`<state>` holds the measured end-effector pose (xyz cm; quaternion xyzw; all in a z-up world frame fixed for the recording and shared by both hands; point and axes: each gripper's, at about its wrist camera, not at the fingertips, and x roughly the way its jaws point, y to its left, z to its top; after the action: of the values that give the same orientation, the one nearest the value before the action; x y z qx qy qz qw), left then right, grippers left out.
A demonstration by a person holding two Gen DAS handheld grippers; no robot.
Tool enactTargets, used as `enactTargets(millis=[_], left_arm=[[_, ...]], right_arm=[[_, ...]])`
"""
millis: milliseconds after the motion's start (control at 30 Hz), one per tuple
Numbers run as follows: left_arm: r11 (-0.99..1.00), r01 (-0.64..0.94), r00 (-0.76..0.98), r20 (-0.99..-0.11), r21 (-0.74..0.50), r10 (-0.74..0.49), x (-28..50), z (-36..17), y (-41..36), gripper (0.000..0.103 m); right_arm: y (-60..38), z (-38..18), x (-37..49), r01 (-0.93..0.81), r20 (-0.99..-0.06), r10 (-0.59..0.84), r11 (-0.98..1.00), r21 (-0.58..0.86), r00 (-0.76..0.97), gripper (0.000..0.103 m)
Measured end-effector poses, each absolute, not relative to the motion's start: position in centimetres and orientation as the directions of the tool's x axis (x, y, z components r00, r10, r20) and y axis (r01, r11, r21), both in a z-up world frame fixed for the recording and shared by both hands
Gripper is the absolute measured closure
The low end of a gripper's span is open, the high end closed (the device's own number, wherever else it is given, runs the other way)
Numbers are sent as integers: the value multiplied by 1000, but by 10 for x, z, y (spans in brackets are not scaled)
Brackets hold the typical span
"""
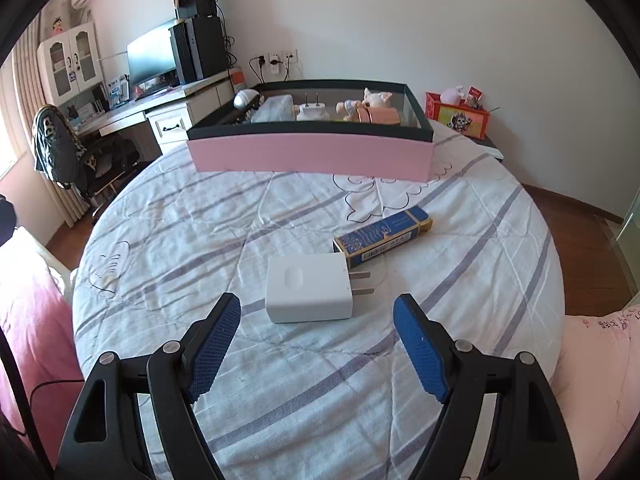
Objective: Organize rigid objects
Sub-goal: 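Grasp the white plug adapter with the right tool, then drop the plug adapter into the box with the right tool while the left tool grips the wall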
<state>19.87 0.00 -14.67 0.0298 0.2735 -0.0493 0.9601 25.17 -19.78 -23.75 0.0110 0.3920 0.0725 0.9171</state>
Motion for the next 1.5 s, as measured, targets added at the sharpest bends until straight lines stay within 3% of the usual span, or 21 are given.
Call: enactTargets(millis=[200,300,500,700,1233,1300,1367,1500], left_arm=[[994,104,828,-557,36,-66,212,-157,-1,0],[994,105,819,-570,41,-64,219,-162,-2,0],[994,90,805,-592,56,-39,243,-170,-4,0],[996,60,791,-612,71,-4,281,-176,2,0],[993,-19,733,-674,114,91,445,-180,11,0],[993,-29,711,-696,116,102,461,-187,13,3],[991,-33,686,-718,127,115,475,-193,13,26],[993,10,643,-762,116,82,494,-205,9,43]], right_arm=[[-196,-251,270,-146,-736,170,985,97,655,23],[-200,-258,274,-157,-743,172,983,91,647,36],[-224,-253,259,-156,-723,175,983,93,668,36],[-274,-246,259,-58,-712,77,997,51,698,36],[-331,-221,350,-29,-674,59,998,56,736,36],[-335,-220,363,-21,-671,48,999,49,740,36],[-336,-218,376,-16,-675,33,999,32,737,36],[-334,-214,396,-21,-672,31,1000,23,740,36]])
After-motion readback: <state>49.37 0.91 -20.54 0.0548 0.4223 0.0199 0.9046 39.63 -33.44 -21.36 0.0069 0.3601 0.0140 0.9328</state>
